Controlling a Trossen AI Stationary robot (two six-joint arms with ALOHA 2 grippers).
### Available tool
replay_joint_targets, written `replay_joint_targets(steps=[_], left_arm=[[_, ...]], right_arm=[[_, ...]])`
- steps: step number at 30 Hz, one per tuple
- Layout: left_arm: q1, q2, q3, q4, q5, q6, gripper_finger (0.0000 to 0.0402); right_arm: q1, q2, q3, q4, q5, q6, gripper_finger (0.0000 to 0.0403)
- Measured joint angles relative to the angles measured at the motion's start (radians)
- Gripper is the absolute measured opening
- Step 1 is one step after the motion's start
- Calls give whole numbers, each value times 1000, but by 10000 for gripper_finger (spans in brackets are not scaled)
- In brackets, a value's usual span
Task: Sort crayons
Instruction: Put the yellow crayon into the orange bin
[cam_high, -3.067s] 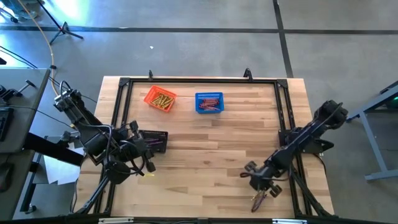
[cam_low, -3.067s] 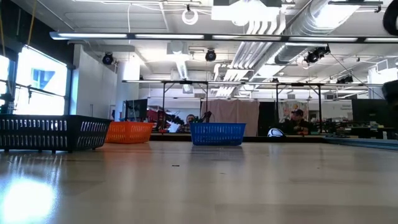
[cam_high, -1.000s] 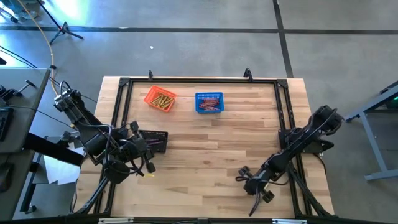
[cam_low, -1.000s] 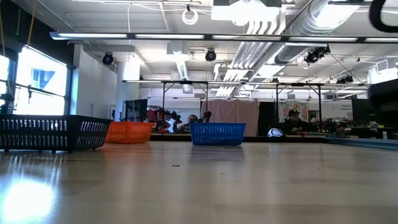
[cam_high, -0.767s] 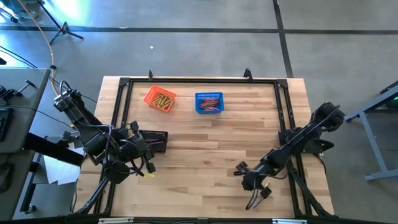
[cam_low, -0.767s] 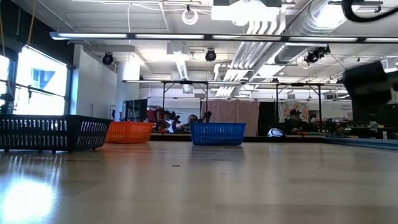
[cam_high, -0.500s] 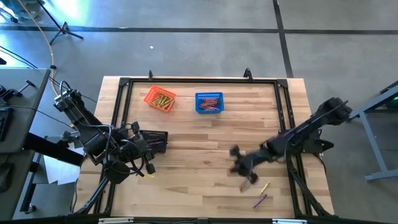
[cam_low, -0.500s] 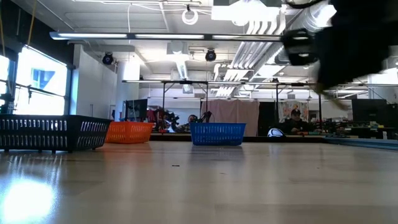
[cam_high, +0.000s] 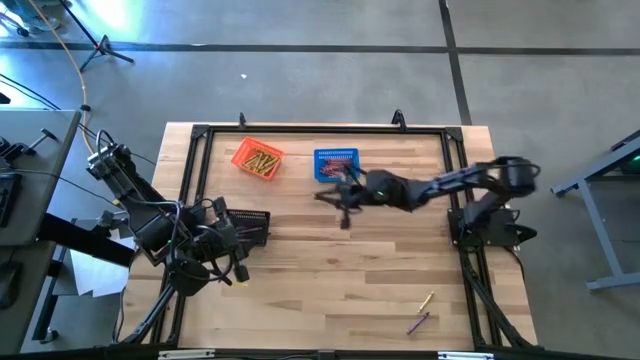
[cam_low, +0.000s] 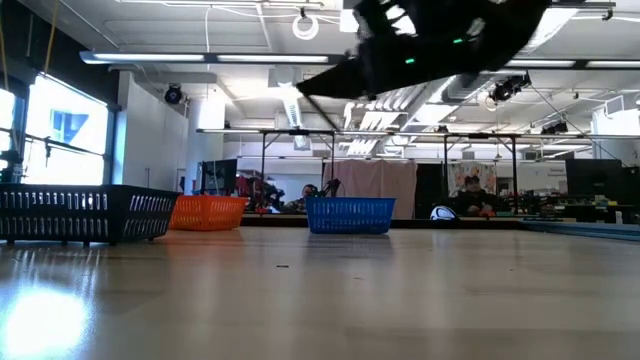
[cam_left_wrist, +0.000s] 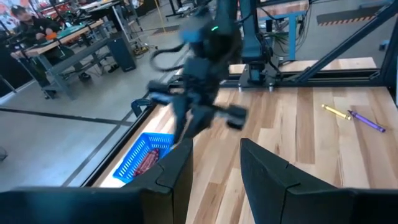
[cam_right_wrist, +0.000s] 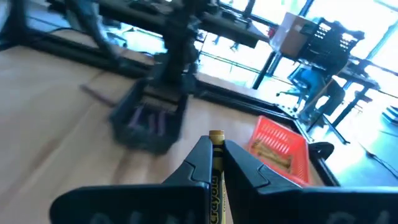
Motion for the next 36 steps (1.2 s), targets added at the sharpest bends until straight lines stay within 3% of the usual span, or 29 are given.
replay_joint_targets(steps=[9, 18, 27, 36], left_arm=[[0, 0, 0, -5, -5, 1, 117], [0, 0, 0, -5, 5, 1, 117], [0, 0, 0, -12, 5, 1, 117], [0, 0, 0, -24, 5, 1, 117]], right_arm=[[-110, 368, 436, 37, -40, -11, 8], [-184, 624, 763, 202, -123, 170, 7], [-230, 870, 995, 399, -125, 262, 7], [-261, 969, 1098, 389, -111, 347, 7]])
